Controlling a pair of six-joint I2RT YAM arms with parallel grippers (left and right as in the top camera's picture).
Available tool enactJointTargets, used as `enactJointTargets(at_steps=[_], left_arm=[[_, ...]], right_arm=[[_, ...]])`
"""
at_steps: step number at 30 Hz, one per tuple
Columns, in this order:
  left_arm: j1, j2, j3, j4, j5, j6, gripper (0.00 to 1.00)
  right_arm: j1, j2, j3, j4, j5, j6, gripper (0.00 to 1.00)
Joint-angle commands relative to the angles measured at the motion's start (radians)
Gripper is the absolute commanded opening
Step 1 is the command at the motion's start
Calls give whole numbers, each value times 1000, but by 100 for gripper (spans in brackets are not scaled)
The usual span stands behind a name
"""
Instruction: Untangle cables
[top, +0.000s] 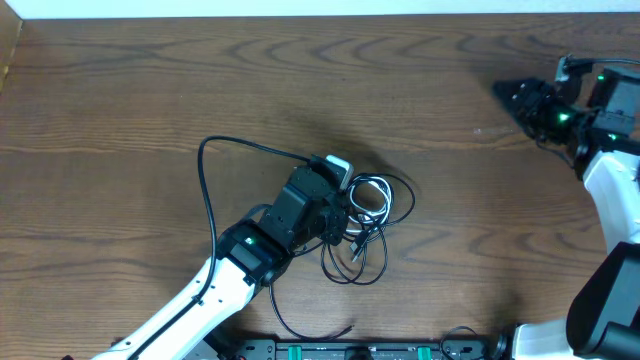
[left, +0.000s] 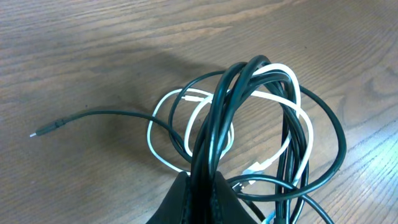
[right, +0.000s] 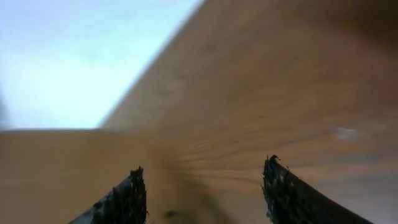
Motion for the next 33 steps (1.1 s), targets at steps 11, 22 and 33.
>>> enactJointTargets(at_steps=[11, 22, 33], left_arm=[[3, -20, 2, 9, 13, -134, 8], [3, -140, 68, 31, 13, -170, 8], [4, -375, 72, 59, 74, -191, 8]], right_arm=[[7, -609, 160, -736, 250, -153, 88], [7, -916, 153, -877, 32, -153, 99], [99, -890, 69, -924, 26, -116, 84]])
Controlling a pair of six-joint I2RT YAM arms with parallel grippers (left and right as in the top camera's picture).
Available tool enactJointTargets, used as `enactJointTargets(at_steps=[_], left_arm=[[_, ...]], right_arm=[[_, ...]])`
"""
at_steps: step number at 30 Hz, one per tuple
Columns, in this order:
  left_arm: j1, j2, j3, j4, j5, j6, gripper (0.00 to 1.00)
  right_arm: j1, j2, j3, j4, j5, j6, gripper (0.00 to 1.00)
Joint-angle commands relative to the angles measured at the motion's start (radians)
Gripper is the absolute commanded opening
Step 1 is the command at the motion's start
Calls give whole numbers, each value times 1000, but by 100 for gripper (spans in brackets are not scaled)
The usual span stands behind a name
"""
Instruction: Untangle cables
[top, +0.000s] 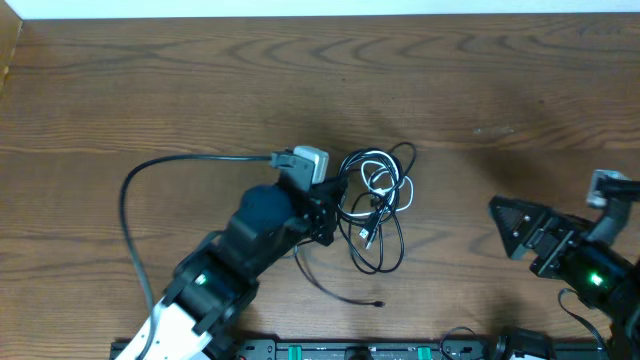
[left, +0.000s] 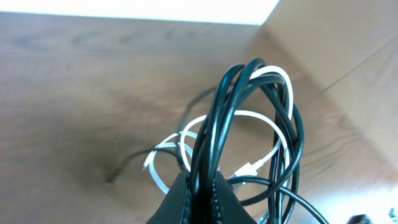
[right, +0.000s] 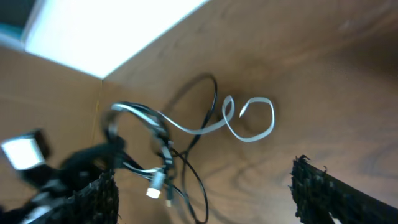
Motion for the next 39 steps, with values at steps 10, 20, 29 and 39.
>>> enactJointTargets(at_steps=[10, 20, 29, 39], left_arm=[[4, -190, 38, 35, 48, -327, 8], [4, -184, 38, 35, 64, -383, 7], [4, -113, 37, 2, 58, -120, 7], [3, -18, 37, 34, 23, -132, 8]], right_arm=[[170, 32, -200, 85, -40, 195, 72], [272, 32, -357, 423, -339, 89, 67], [373, 32, -364, 810, -561, 58, 57], [576, 82, -364, 846, -200, 203, 56]])
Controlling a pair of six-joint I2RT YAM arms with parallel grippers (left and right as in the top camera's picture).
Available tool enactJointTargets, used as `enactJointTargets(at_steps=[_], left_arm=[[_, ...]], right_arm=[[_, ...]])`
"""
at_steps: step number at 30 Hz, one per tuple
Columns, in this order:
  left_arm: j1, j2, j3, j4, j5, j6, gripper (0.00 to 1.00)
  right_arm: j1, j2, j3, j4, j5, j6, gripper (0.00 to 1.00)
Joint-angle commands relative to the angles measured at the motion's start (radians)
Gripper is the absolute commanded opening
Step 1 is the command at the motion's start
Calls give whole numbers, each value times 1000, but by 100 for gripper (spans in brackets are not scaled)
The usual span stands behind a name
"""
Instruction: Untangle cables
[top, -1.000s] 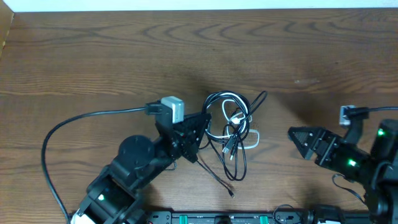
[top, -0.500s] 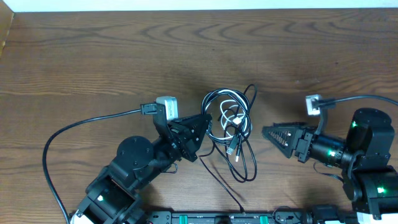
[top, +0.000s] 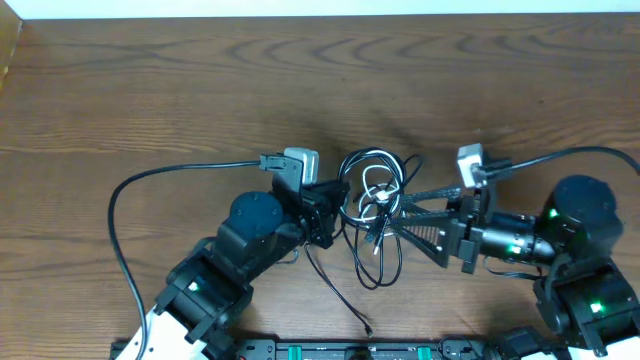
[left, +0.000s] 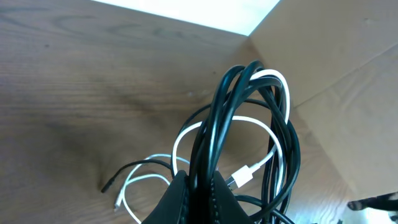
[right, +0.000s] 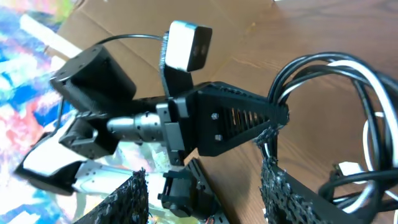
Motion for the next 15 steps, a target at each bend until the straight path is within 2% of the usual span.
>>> enactJointTargets(at_steps=[1, 6, 10, 13, 15], left_arm=[[3, -5, 35, 35, -13, 16, 7], [3, -6, 35, 48, -12, 16, 7], [3, -18, 35, 41, -13, 17, 7], [3, -47, 35, 38, -13, 18, 7], [3, -75, 35, 39, -13, 18, 7]], right_arm=[[76, 42, 2, 0, 168, 64, 56], [191, 162, 2, -2, 420, 75, 49], [211, 230, 2, -67, 657, 103, 43], [210, 241, 2, -160, 859, 164, 43], [210, 240, 2, -187, 925, 183, 46]])
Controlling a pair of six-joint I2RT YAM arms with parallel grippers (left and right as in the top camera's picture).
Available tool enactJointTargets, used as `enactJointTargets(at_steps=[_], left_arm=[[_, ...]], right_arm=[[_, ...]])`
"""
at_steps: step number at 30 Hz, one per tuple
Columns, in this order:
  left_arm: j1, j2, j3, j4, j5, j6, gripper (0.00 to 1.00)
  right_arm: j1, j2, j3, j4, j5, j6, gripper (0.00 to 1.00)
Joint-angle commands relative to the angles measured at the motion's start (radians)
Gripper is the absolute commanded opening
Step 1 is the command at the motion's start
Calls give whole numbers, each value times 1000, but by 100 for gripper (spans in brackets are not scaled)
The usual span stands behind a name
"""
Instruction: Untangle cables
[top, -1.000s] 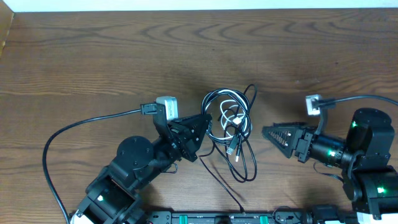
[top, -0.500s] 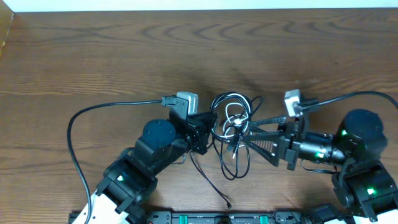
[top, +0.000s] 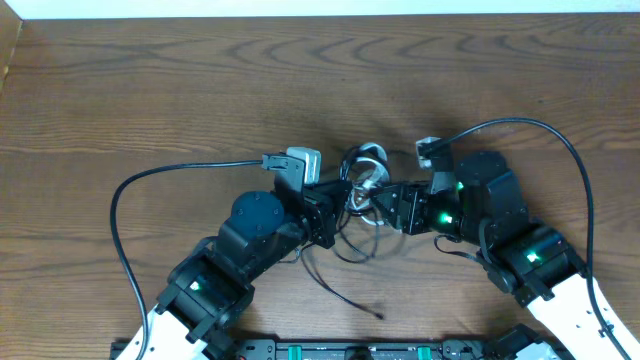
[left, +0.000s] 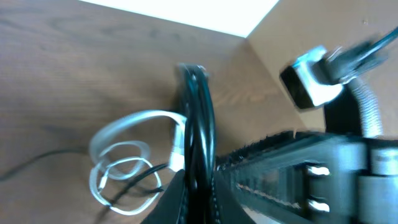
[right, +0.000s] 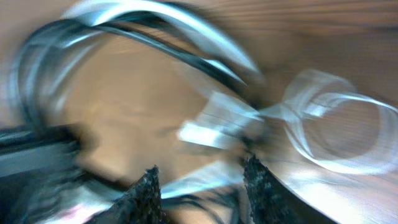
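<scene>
A tangle of black and white cables (top: 362, 178) hangs at the table's middle, lifted off the wood. My left gripper (top: 338, 200) is shut on the black loops (left: 198, 124), which stand upright from its jaws. A white loop (left: 130, 121) dangles to their left. My right gripper (top: 385, 210) is open and pushed into the tangle from the right, directly facing the left one. The right wrist view is blurred: its fingers (right: 148, 193) stand apart with white strands (right: 323, 124) and black loops (right: 37, 74) in front of them. A black tail (top: 345, 295) trails toward the front edge.
The wooden table (top: 200, 80) runs all around. A black camera lead (top: 130, 230) loops left of the left arm, and another lead (top: 560, 150) arcs over the right arm. A rail (top: 350, 352) runs along the front edge. A cardboard wall (left: 298, 31) stands at the far right.
My right gripper has moved left and now sits in the tangle, close against the left gripper. The loops have bunched tighter. The left gripper still holds the black loops in the same place.
First my left gripper held the bundle low on the table while the right arm was at the far right. Then the bundle was lifted and the right arm came to the front right. It then faced the bundle, open, and now reaches into it.
</scene>
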Motion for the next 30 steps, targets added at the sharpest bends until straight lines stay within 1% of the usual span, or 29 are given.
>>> enactJointTargets(at_steps=[1, 4, 7, 10, 17, 21, 23, 27, 30], left_arm=[[5, -83, 35, 24, -10, 18, 7], [5, -118, 35, 25, 7, 17, 8], [5, -137, 35, 23, 48, 17, 8], [5, -139, 35, 7, 49, 22, 7], [5, -139, 35, -9, 23, 62, 7], [5, -137, 35, -11, 23, 62, 7], [5, -134, 35, -11, 23, 62, 8], [5, -124, 35, -9, 23, 62, 7], [5, -118, 35, 5, 24, 60, 7]], right_arm=[[-1, 1, 2, -34, 303, 73, 49], [-1, 7, 2, -29, 333, 97, 54], [-1, 13, 2, -17, 324, 100, 54], [-1, 9, 2, -18, 319, 100, 54], [-4, -27, 2, 4, 147, 45, 60], [-18, -92, 2, 8, 42, -11, 61], [-22, -134, 2, 14, -14, -53, 63], [-21, -192, 2, 0, -49, -58, 67], [-20, -201, 2, -37, -61, -58, 68]])
